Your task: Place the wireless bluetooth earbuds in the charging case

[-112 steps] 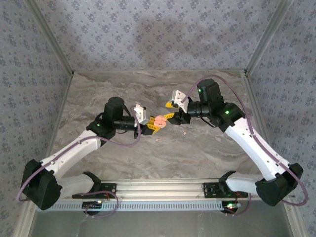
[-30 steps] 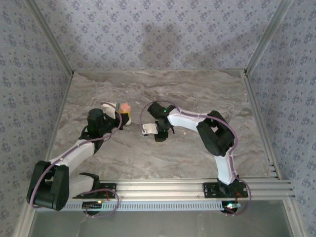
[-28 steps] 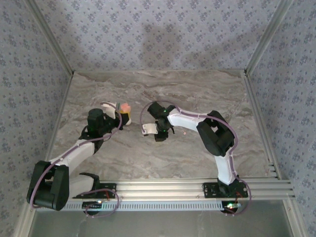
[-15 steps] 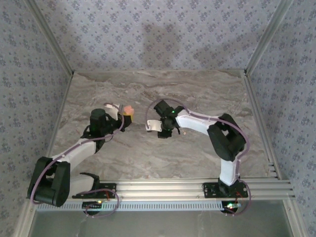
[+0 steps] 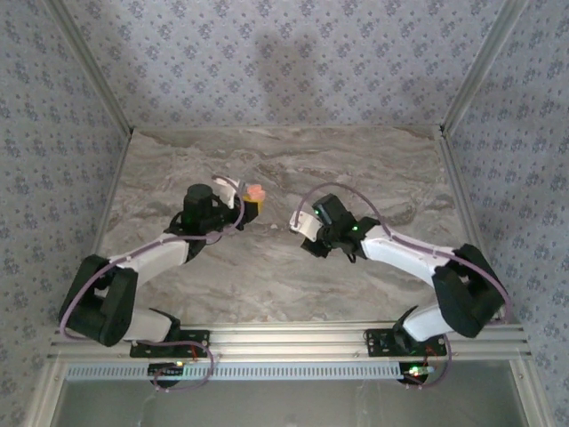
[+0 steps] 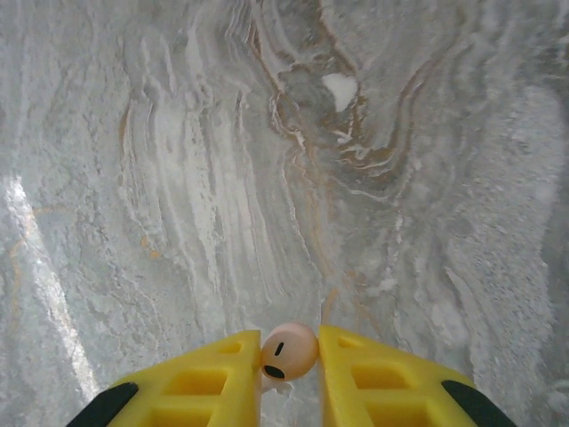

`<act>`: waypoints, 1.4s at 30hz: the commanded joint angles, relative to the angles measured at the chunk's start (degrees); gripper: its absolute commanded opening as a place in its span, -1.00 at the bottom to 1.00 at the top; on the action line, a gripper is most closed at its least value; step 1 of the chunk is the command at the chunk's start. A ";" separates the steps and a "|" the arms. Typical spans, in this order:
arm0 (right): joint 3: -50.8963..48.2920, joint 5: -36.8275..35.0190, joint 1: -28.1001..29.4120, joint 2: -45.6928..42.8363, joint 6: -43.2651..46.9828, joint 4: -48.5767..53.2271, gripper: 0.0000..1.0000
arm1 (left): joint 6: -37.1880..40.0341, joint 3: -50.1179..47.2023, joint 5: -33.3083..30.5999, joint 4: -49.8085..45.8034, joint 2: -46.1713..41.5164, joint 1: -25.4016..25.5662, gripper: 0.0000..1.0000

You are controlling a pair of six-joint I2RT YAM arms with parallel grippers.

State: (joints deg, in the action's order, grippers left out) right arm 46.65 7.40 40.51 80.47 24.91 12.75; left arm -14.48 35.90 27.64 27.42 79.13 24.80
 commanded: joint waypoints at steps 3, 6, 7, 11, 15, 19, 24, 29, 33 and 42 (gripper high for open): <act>-4.88 -2.82 -0.52 -8.47 -6.55 -4.02 -0.56 | -0.81 4.45 1.10 2.79 3.05 3.01 -0.82; -7.74 -2.82 -1.22 -12.75 -8.16 -5.40 -0.56 | -1.12 5.94 1.01 2.83 4.63 4.34 -0.82; -8.64 -2.86 -1.46 -14.02 -8.60 -5.60 -0.56 | -1.25 6.42 1.08 2.81 5.09 4.75 -0.83; -11.32 -2.74 -2.13 -18.08 -10.67 -6.27 -0.56 | -1.25 8.40 1.04 2.60 6.82 6.06 -0.83; -13.37 -2.40 -2.39 -21.11 -12.56 -7.08 -0.57 | -1.25 9.86 1.19 2.48 8.52 7.01 -0.83; -14.25 -2.20 -2.61 -23.26 -13.96 -7.48 -0.57 | -1.41 11.06 1.52 3.25 10.53 7.71 -0.84; -14.75 -1.79 -3.02 -24.65 -15.27 -8.73 -0.57 | -1.53 11.87 2.13 5.02 12.80 8.29 -0.84; -14.90 -1.36 -3.29 -25.11 -16.88 -9.62 -0.57 | -1.96 13.17 2.76 6.59 15.11 8.34 -0.84; -15.19 -0.50 -3.73 -25.23 -18.20 -10.27 -0.57 | -1.74 14.15 3.56 6.43 16.33 8.34 -0.84; -16.33 -0.37 -4.29 -27.01 -20.67 -11.42 -0.58 | -1.46 18.49 5.81 5.44 19.69 8.34 -0.85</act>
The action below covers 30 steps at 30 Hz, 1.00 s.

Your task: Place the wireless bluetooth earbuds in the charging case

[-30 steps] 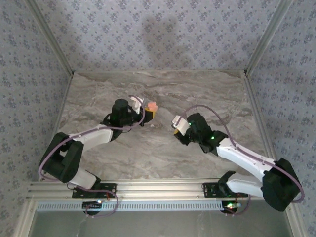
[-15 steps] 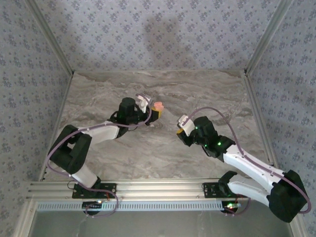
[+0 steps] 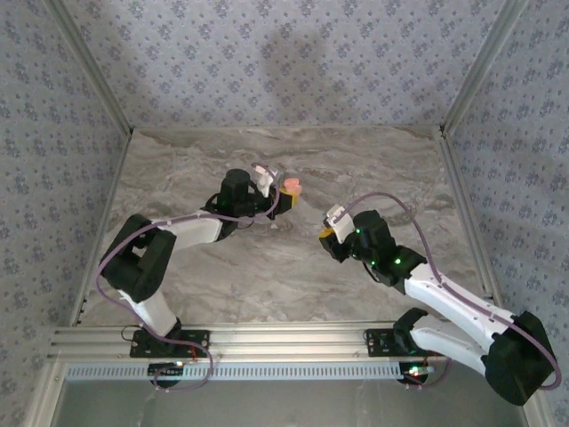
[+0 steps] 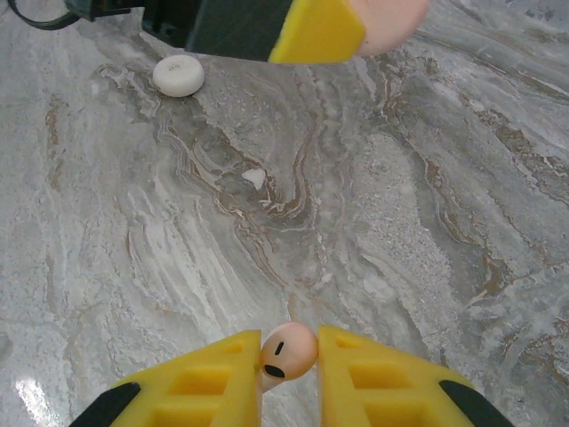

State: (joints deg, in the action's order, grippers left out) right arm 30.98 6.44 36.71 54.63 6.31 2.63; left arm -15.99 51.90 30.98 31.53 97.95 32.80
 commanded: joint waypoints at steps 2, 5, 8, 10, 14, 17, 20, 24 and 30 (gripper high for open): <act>-0.84 0.52 -0.58 -1.65 -2.50 -1.40 -0.58 | 0.67 3.81 3.16 0.46 1.65 0.37 -0.85; -1.29 0.51 -0.81 -2.41 -2.92 -1.84 -0.58 | 0.78 5.20 3.46 -0.15 2.65 0.39 -0.85; -1.39 0.52 -1.06 -2.91 -3.22 -1.63 -0.58 | 0.65 6.17 3.73 -0.14 3.55 0.48 -0.85; -1.43 0.59 -1.03 -3.45 -3.53 -1.43 -0.58 | 0.73 6.70 3.82 -0.39 3.91 0.44 -0.85; -2.22 0.42 -1.05 -5.12 -4.11 -2.23 -0.58 | 1.97 6.40 3.73 -0.39 3.66 0.71 -0.85; -2.13 0.35 -1.11 -6.17 -4.02 -2.03 -0.58 | 3.74 5.77 4.48 -0.15 3.22 0.78 -0.85; -2.04 0.42 -1.20 -7.67 -3.85 -2.26 -0.59 | 5.66 4.83 5.53 1.35 2.28 0.87 -0.85; -2.67 0.40 -1.62 -9.94 -3.76 -4.40 -0.59 | 6.45 2.04 6.99 6.88 1.21 0.87 -0.85; -1.89 4.15 -2.78 -12.20 -3.43 -6.66 -0.59 | 7.77 -1.08 8.83 13.88 0.41 1.04 -0.85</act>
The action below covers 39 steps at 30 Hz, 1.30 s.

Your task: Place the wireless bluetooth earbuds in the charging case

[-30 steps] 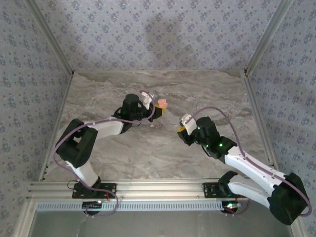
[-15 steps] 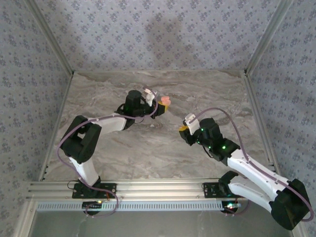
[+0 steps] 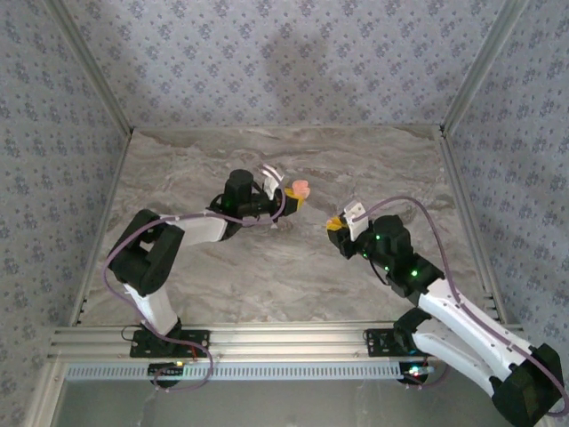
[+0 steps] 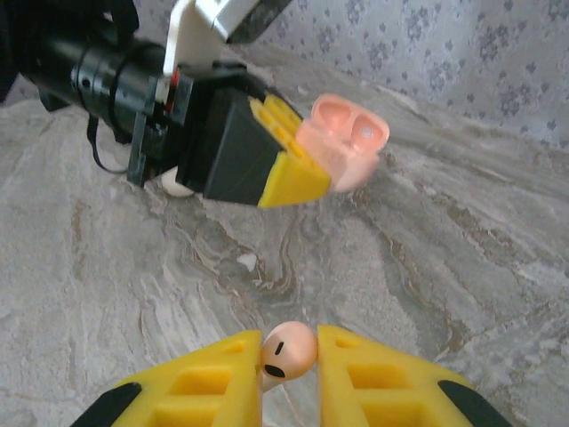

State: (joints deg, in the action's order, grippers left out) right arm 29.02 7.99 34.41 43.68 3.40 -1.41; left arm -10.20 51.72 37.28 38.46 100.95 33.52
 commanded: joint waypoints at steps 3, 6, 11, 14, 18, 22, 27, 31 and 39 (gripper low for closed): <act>0.22 4.98 -1.19 -2.14 -0.32 -4.25 -0.59 | 2.20 -1.43 3.09 8.66 -2.92 0.34 -0.85; -0.19 7.26 -2.08 -2.89 -0.67 -7.61 -0.59 | 3.40 -1.92 4.32 9.85 -3.30 0.51 -0.85; 1.38 10.77 -3.30 -2.42 -0.36 -10.08 -0.58 | 5.98 -2.36 6.68 10.26 -4.05 0.77 -0.86; 3.09 12.86 -4.05 -1.32 0.49 -10.65 -0.57 | 8.18 -2.28 8.34 9.44 -4.73 1.24 -0.85; 6.04 14.78 -5.29 1.13 2.02 -10.54 -0.57 | 14.46 -1.83 10.06 4.79 -6.41 3.01 -0.85; 8.45 15.98 -6.27 3.42 3.17 -10.84 -0.57 | 18.68 -0.75 10.37 0.00 -7.31 4.44 -0.85; 9.71 16.05 -6.72 6.09 3.93 -11.28 -0.57 | 17.60 -1.00 10.10 1.28 -7.30 4.54 -0.85; 9.70 16.04 -6.67 8.36 3.39 -13.31 -0.57 | 17.65 -1.19 8.87 1.53 -7.76 4.49 -0.85; 9.22 14.21 -6.82 11.98 1.97 -18.62 -0.57 | 16.20 -1.71 8.54 2.72 -8.29 4.46 -0.85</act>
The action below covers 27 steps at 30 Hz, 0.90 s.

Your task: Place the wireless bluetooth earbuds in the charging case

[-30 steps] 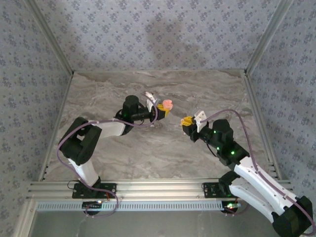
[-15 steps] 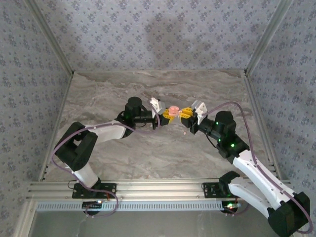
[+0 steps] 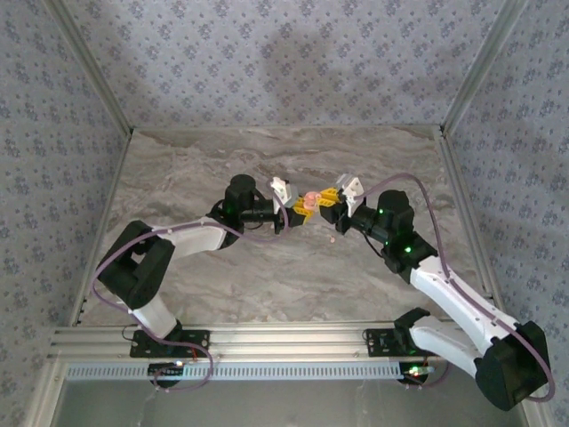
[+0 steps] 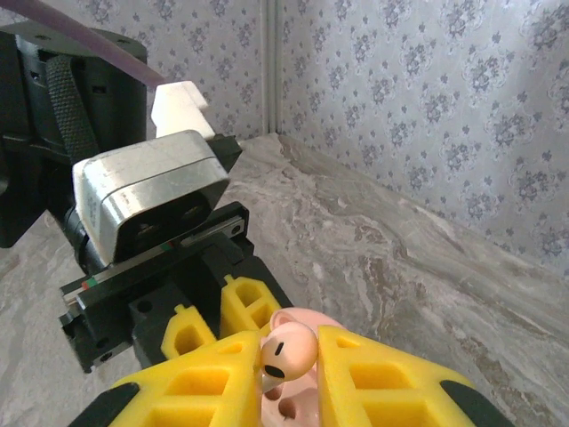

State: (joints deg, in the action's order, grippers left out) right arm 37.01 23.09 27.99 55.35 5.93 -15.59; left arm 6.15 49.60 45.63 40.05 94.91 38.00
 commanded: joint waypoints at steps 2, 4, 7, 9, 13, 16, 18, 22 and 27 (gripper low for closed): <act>1.11 -0.86 -0.40 1.00 -0.84 -5.18 -0.57 | -0.65 0.40 -0.17 1.51 -2.25 0.00 -0.85; 1.13 -0.55 -0.44 1.58 -1.14 -5.43 -0.57 | -1.03 0.32 -0.52 2.01 -2.22 -0.03 -0.86; 1.08 -0.42 -0.46 2.37 -1.28 -5.76 -0.57 | -1.73 0.10 -0.78 3.16 -2.36 -0.03 -0.85; 0.96 -0.42 -0.51 2.78 -1.28 -5.85 -0.57 | -2.31 0.14 -0.96 3.87 -2.36 -0.01 -0.86; 0.68 -0.33 -0.65 3.40 -1.49 -5.92 -0.57 | -3.40 0.04 -1.60 5.02 -2.36 -0.10 -0.85; 0.45 -0.52 -0.65 3.81 -1.71 -6.30 -0.57 | -3.89 -0.12 -1.59 5.73 -2.37 -0.05 -0.86; 0.18 -0.88 -0.69 4.05 -1.80 -6.51 -0.57 | -4.19 -0.28 -1.58 6.15 -2.52 -0.11 -0.86; 0.07 -1.18 -0.82 4.40 -2.15 -7.25 -0.57 | -4.42 -0.39 -1.59 6.52 -2.62 -0.08 -0.86; 0.01 -2.61 -0.77 4.76 -2.51 -8.08 -0.57 | -5.58 -0.50 -1.84 6.97 -2.70 -0.01 -0.85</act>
State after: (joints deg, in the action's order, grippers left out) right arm 37.01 21.89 27.51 59.92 4.58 -21.34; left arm 1.91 49.47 43.88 43.83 94.17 38.00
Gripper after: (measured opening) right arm 0.216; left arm 0.181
